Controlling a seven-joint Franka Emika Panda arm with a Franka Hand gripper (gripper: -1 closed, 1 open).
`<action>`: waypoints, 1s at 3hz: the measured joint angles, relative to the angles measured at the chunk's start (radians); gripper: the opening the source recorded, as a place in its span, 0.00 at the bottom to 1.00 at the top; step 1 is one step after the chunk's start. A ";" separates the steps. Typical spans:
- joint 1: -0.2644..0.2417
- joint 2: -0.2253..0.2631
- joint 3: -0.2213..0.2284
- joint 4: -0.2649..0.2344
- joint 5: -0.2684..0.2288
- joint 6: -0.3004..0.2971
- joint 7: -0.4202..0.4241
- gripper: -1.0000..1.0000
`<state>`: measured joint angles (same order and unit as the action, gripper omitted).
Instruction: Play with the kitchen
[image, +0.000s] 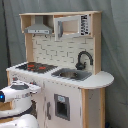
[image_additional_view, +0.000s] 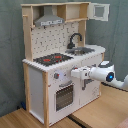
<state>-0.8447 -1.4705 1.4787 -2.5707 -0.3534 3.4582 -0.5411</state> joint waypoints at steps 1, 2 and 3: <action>0.000 0.000 0.000 0.000 0.001 0.000 0.103 0.00; 0.000 0.000 0.000 0.001 0.002 0.000 0.224 0.00; 0.000 0.000 0.000 0.001 0.002 0.000 0.330 0.00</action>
<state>-0.8447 -1.4704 1.4789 -2.5699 -0.3509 3.4582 -0.2116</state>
